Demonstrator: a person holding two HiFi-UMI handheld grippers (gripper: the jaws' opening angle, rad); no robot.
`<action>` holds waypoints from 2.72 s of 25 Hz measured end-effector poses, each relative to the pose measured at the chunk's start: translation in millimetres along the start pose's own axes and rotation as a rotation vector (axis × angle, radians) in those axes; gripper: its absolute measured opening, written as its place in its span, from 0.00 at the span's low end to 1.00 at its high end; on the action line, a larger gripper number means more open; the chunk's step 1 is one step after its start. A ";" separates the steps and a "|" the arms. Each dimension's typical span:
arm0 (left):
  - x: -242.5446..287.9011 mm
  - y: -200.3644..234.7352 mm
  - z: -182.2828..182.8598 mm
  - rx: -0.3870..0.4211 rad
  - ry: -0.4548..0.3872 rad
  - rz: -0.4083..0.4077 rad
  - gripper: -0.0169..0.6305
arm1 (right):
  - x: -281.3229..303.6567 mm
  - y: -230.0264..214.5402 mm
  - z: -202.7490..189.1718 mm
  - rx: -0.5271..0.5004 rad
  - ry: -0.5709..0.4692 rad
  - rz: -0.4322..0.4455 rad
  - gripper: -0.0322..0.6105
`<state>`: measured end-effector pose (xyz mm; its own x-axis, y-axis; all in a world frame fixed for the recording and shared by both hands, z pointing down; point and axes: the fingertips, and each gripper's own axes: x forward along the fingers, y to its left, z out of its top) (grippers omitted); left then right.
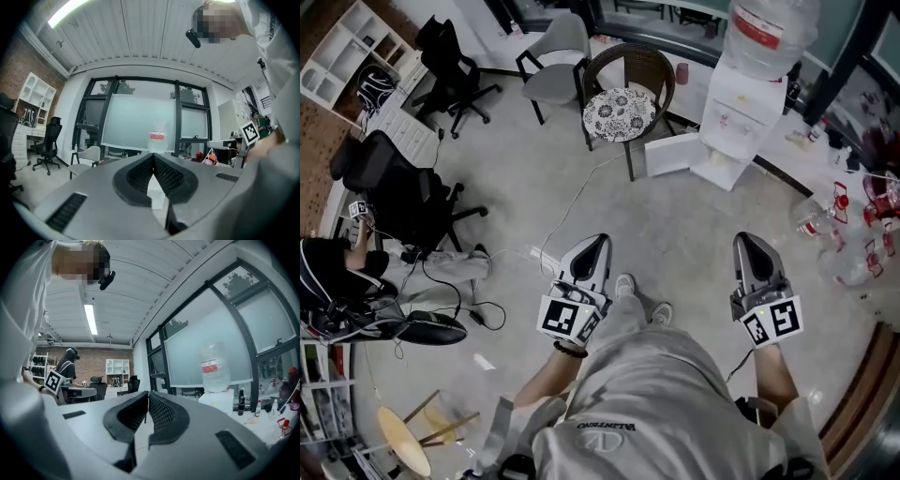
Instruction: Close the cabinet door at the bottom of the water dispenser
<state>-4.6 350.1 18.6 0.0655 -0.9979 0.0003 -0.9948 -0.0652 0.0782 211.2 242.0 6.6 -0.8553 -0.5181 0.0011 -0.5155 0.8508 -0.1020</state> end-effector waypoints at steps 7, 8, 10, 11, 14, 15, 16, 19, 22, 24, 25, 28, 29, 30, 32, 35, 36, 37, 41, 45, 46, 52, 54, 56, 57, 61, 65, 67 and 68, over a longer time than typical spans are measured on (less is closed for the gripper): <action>16.1 16.2 -4.1 -0.004 0.001 -0.010 0.03 | 13.6 -8.5 -8.3 -0.021 0.014 -0.029 0.08; 21.0 20.6 -4.7 -0.006 -0.001 -0.013 0.03 | 17.5 -11.3 -9.5 -0.022 0.014 -0.038 0.08; 31.6 30.6 -4.4 -0.008 -0.005 -0.022 0.03 | 27.1 -15.7 -13.0 -0.032 0.019 -0.052 0.08; 36.9 36.0 -3.9 -0.006 -0.007 -0.029 0.03 | 32.7 -17.4 -14.8 -0.039 0.023 -0.058 0.08; 52.4 53.4 -0.1 -0.009 -0.010 -0.040 0.03 | 50.3 -23.1 -15.6 -0.047 0.037 -0.075 0.08; 57.3 59.9 1.8 -0.013 -0.008 -0.040 0.03 | 56.8 -24.3 -14.2 -0.046 0.038 -0.079 0.08; 62.1 66.4 3.1 -0.017 -0.006 -0.040 0.03 | 63.6 -25.0 -12.7 -0.046 0.038 -0.081 0.08; 77.3 84.5 1.4 -0.025 0.002 -0.051 0.03 | 84.4 -27.6 -12.7 -0.046 0.040 -0.090 0.08; 94.1 103.7 -1.4 -0.032 0.007 -0.067 0.03 | 107.4 -30.9 -14.9 -0.044 0.044 -0.101 0.08; 105.9 118.0 -1.5 -0.036 0.011 -0.076 0.03 | 124.9 -32.2 -14.9 -0.039 0.042 -0.103 0.08; 111.8 125.4 -1.5 -0.038 0.014 -0.079 0.03 | 133.9 -32.6 -14.6 -0.036 0.041 -0.104 0.08; 127.2 147.4 -2.7 -0.043 0.022 -0.094 0.03 | 160.6 -32.0 -15.8 -0.033 0.044 -0.107 0.08; 131.4 154.5 -3.4 -0.044 0.025 -0.099 0.03 | 169.4 -31.3 -16.7 -0.032 0.048 -0.109 0.08; 135.4 161.3 -3.8 -0.045 0.028 -0.104 0.03 | 178.2 -30.5 -17.4 -0.031 0.052 -0.110 0.08; 142.6 174.1 -4.4 -0.052 0.034 -0.115 0.03 | 195.3 -27.9 -18.0 -0.032 0.060 -0.110 0.08; 148.1 191.5 -7.2 -0.074 0.048 -0.129 0.03 | 217.1 -20.3 -20.1 -0.037 0.066 -0.111 0.08; 149.2 197.1 -8.9 -0.079 0.051 -0.134 0.03 | 223.2 -17.7 -20.7 -0.037 0.066 -0.113 0.08; 150.4 202.3 -10.8 -0.083 0.053 -0.139 0.03 | 228.7 -15.2 -21.4 -0.039 0.067 -0.116 0.08; 159.0 221.2 -18.7 -0.083 0.054 -0.155 0.03 | 246.1 -10.6 -21.3 -0.050 0.070 -0.135 0.08; 169.2 222.9 -19.9 -0.107 0.067 -0.179 0.03 | 255.0 -8.4 -18.1 -0.064 0.084 -0.140 0.08; 171.9 222.4 -21.1 -0.107 0.064 -0.186 0.03 | 255.8 -9.5 -17.2 -0.070 0.086 -0.143 0.08; 188.8 217.2 -22.7 -0.100 0.045 -0.209 0.03 | 257.7 -24.5 -12.3 -0.082 0.092 -0.161 0.08; 195.9 216.3 -23.0 -0.103 0.045 -0.203 0.03 | 259.9 -31.1 -12.0 -0.081 0.093 -0.156 0.08; 205.2 216.5 -24.1 -0.099 0.050 -0.182 0.03 | 261.9 -39.7 -13.7 -0.075 0.094 -0.147 0.08; 210.6 216.0 -23.9 -0.097 0.063 -0.168 0.03 | 262.8 -44.5 -15.2 -0.072 0.096 -0.141 0.08; 232.4 205.6 -26.2 -0.082 0.075 -0.153 0.03 | 268.0 -68.3 -23.8 -0.057 0.105 -0.116 0.08; 259.3 192.1 -32.3 -0.046 0.071 -0.163 0.03 | 283.5 -92.4 -35.8 -0.056 0.106 -0.062 0.08; 274.3 180.7 -37.2 -0.041 0.060 -0.178 0.03 | 292.9 -103.3 -40.4 -0.070 0.097 -0.024 0.08; 282.2 174.5 -40.6 -0.036 0.062 -0.181 0.03 | 297.1 -109.2 -42.7 -0.077 0.093 -0.005 0.08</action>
<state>-156.6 57.3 72.8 0.2493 -0.9674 0.0442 -0.9629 -0.2427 0.1179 11.2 -1.1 60.6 -0.8518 -0.5154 0.0938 -0.5196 0.8540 -0.0254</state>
